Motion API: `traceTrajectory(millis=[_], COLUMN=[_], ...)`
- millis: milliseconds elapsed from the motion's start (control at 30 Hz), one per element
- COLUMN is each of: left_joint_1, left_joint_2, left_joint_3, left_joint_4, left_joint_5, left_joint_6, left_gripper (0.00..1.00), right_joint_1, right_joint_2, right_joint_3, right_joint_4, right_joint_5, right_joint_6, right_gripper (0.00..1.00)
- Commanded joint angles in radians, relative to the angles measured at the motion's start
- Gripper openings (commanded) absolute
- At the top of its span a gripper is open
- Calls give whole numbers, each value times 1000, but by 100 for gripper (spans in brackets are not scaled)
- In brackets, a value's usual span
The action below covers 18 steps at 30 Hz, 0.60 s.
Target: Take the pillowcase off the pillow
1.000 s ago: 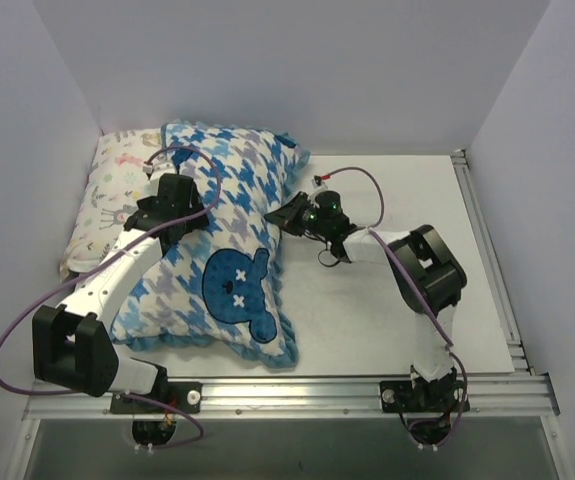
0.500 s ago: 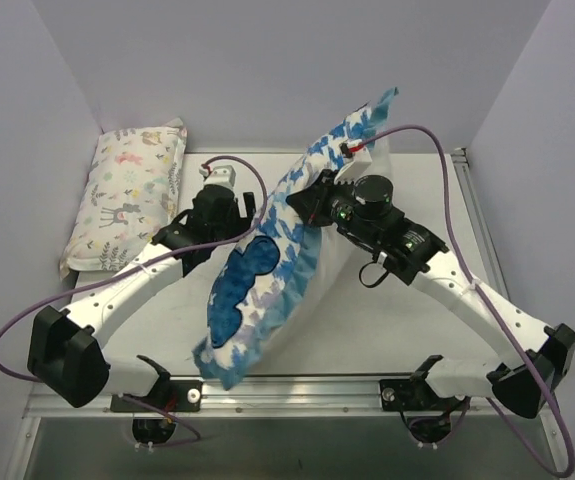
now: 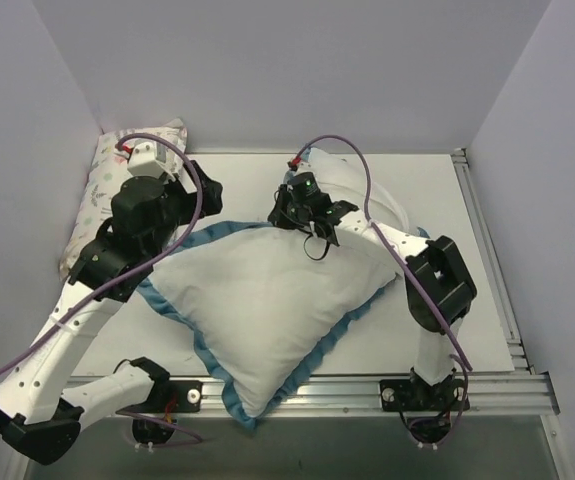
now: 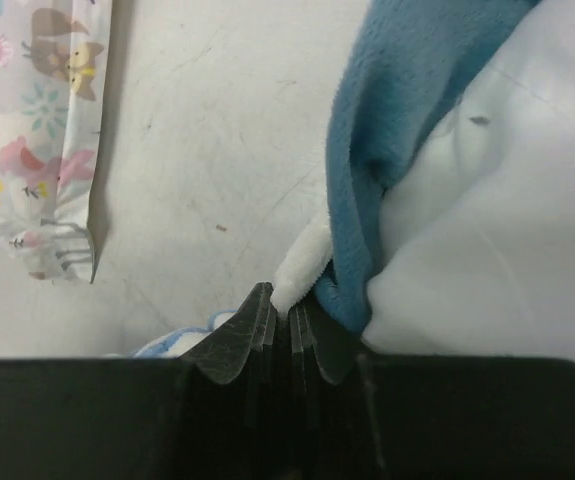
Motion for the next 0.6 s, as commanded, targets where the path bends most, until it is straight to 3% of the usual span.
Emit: traceTrajectory(millis=[0, 167, 267, 300, 367, 400, 500, 567], left_joint_1=[-9, -110, -210, -231, -265, -267, -265, -244], left_joint_2=[-15, -18, -1, 17, 49, 63, 128, 173], left_joint_3=[30, -71, -108, -116, -152, -162, -180, -179], left_joint_4=[-112, -121, -121, -124, -117, -115, -104, -104], left_joint_5=[-11, 14, -15, -21, -47, -50, -76, -113], left_joint_6=[-9, -83, -101, -106, -121, -127, -137, -130], left_gripper=[97, 97, 97, 97, 97, 98, 98, 97], right_joint_1=[-69, -129, -145, -148, -148, -149, -160, -172], right_joint_2=[12, 56, 36, 29, -11, -28, -103, -166], right_joint_3=[73, 223, 254, 269, 269, 260, 245, 219], right_joint_4=[58, -17, -35, -49, -58, -66, -101, -126], right_joint_5=[-20, -44, -64, -67, -60, -43, -31, -14], right_joint_6=[78, 92, 86, 81, 53, 45, 22, 9], right_gripper=[0, 3, 24, 37, 46, 55, 68, 70])
